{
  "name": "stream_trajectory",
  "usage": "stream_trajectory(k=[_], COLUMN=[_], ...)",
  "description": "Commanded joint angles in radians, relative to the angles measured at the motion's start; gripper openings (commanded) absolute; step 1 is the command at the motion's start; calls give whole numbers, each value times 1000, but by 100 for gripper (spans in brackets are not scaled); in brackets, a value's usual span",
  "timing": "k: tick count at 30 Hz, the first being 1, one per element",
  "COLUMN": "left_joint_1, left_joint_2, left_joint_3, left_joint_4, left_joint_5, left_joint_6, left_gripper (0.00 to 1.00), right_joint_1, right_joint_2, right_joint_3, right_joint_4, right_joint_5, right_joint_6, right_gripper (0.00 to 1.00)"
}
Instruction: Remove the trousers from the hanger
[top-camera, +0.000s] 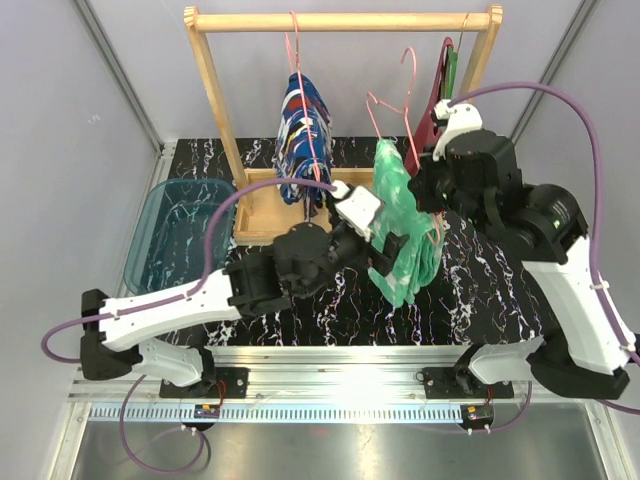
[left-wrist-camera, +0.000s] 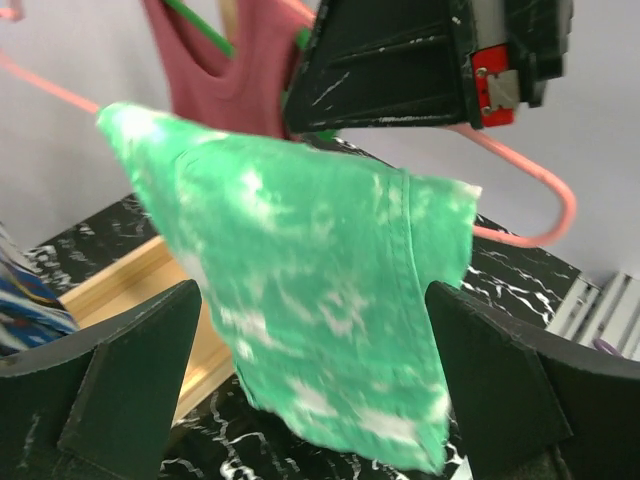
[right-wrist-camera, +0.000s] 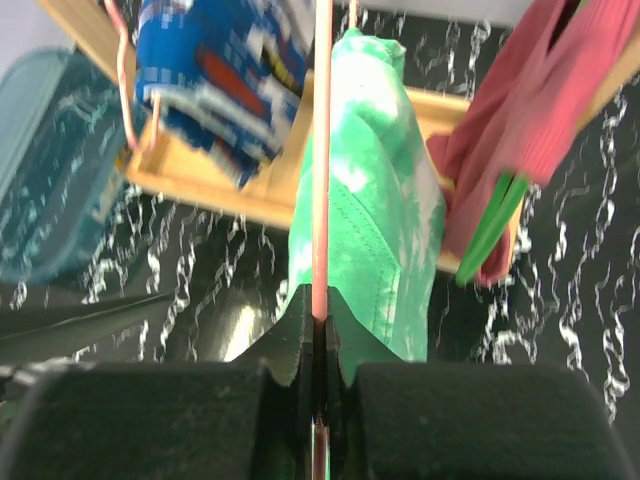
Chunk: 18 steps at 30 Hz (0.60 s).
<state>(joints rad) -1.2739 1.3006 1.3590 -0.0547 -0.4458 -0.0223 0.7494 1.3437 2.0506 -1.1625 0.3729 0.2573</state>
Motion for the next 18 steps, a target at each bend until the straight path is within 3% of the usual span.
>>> stream_trajectory(k=[1,14,18], left_joint_1=[-48,-125,-139], left_joint_2=[32,101,141], left_joint_3=[-24,-52,17], left_joint_4=[194,245,205], left_joint_5=[24,67,-62], left_joint_6=[16,27,-13], left_gripper=[99,99,99], right_joint_1=[39,57,57], right_joint_2=[-90,-187,-195], right_joint_3=[-46,-145,-152], right_joint_4=[100,129,145], right_joint_5=[87,139,92], right_joint_6=[51,42,39], right_gripper=[0,0,0])
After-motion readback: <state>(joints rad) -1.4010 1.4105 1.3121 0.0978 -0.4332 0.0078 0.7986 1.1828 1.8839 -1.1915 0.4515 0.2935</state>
